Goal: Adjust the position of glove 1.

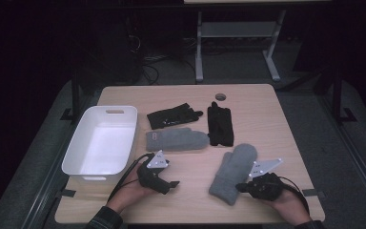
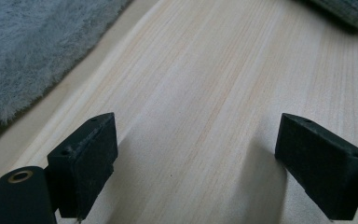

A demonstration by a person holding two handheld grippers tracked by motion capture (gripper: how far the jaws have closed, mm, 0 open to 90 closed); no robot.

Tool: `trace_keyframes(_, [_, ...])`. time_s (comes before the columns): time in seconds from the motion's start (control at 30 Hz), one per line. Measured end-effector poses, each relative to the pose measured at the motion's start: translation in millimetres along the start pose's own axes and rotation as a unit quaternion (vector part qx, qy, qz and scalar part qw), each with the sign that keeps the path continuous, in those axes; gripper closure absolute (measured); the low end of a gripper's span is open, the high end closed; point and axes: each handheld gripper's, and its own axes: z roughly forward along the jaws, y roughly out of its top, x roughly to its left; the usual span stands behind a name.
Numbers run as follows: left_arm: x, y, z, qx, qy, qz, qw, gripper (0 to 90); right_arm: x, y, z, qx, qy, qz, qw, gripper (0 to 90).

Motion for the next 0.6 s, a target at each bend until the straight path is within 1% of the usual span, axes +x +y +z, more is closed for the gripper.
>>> trace_keyframes(0.07, [0.1,-0.1,-0.2,0.002,0.0,0.001,1.0,12.1,2.3,4.4,4.6,0.0,0.007,-0.003,1.0,90.0])
trace_keyframes(0.17, [0.2,-0.1,-0.2,0.002,0.0,0.001,1.0,12.1,5.6,12.1,12.3,0.0,0.019,-0.017,0.9997,90.0])
trace_keyframes(0.37, [0.2,-0.1,-0.2,0.002,0.0,0.001,1.0,12.1,9.4,26.2,24.9,0.002,0.03,-0.033,0.999,90.0])
trace_keyframes(0.4, [0.2,-0.1,-0.2,0.002,0.0,0.001,1.0,12.1,10.2,28.2,26.5,0.002,0.032,-0.03,0.999,90.0])
trace_keyframes(0.43, [0.2,-0.1,-0.2,0.002,0.0,0.001,1.0,12.1,9.9,29.9,28.3,0.002,0.032,-0.035,0.9989,90.0])
trace_keyframes(0.6, [0.2,-0.1,-0.2,0.002,0.0,0.001,1.0,12.1,12.0,39.5,37.6,0.004,0.041,-0.035,0.9985,90.0])
